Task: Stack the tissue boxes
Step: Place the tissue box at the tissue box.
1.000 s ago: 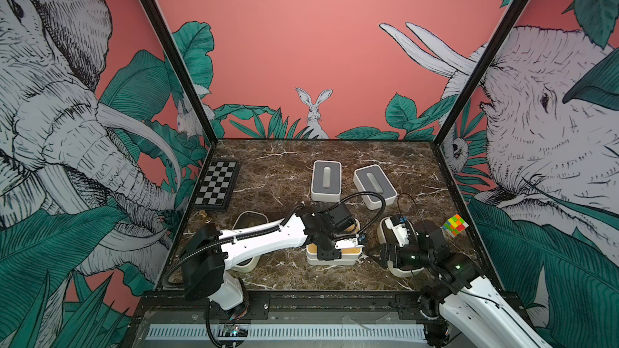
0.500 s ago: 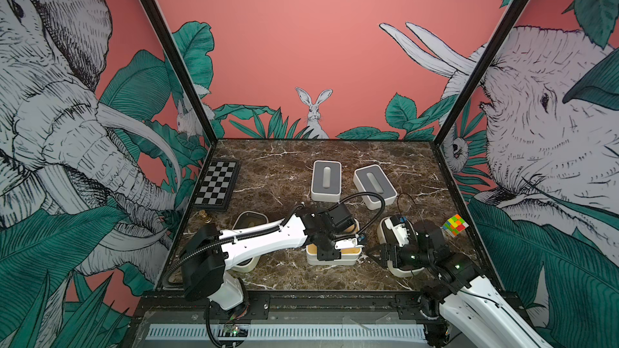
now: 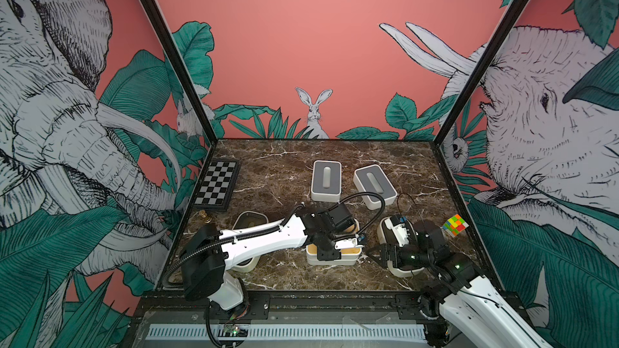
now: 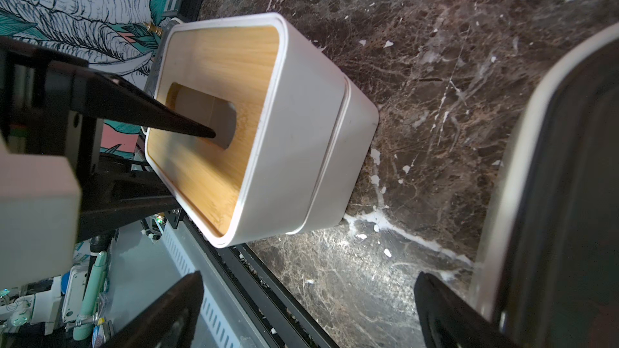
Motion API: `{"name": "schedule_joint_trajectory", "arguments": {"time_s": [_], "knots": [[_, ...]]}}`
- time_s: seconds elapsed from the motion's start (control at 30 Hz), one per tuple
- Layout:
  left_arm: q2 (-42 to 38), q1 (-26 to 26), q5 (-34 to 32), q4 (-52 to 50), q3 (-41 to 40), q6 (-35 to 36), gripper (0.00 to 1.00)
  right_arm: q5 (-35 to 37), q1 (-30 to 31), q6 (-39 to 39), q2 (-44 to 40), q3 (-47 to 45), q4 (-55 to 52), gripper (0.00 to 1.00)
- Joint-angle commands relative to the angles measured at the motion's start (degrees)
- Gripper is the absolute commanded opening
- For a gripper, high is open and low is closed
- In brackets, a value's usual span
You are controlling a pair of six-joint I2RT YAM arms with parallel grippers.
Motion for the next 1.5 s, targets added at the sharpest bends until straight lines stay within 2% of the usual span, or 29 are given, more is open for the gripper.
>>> {"name": "schedule_joint_trajectory", "arguments": {"time_s": [0.0, 0.53, 0.83, 0.97, 1.03, 1.1, 1.2, 1.3, 1.47], "knots": [[-1.84, -0.16, -0.08, 1.56, -0.51, 0.49, 0.54, -0.54, -0.17, -0.37, 0.1, -1.07, 1.16, 0.98], [-3.58, -0.16, -0.87, 1.35, 0.14, 0.11, 0.6, -0.54, -0.13, -0.37, 0.02, -1.0, 1.18, 0.98], [-13.25, 0.74, -3.52, 4.62, -1.06, -3.07, 0.63, 0.83, -0.12, 0.16, 3.74, 2.05, 3.52, 0.98], [-18.94, 5.88, -4.15, 8.7, -5.02, -14.32, 0.6, 1.76, -0.04, 1.2, 8.59, 5.47, 7.14, 0.98], [-21.59, 8.11, -7.63, 10.46, -7.43, -22.26, 0.58, 1.12, 0.0, 1.39, 11.12, 7.4, 8.21, 0.98], [-23.73, 10.82, -9.24, 8.06, -8.29, -30.49, 0.55, 1.16, -0.02, 1.48, 13.56, 9.65, 8.05, 0.97], [-26.7, 12.0, -11.95, 3.85, -9.95, -41.94, 0.54, 1.55, -0.09, 0.63, 17.07, 12.99, 5.66, 0.93], [-28.07, 13.03, -7.99, 2.9, -12.48, -53.02, 0.52, 1.23, 0.05, 0.88, 20.34, 15.26, 3.44, 0.87], [-28.11, 13.16, -4.44, 2.79, -16.09, -64.52, 0.5, 2.17, 1.26, 2.67, 22.34, 17.67, 0.72, 0.76]]}}
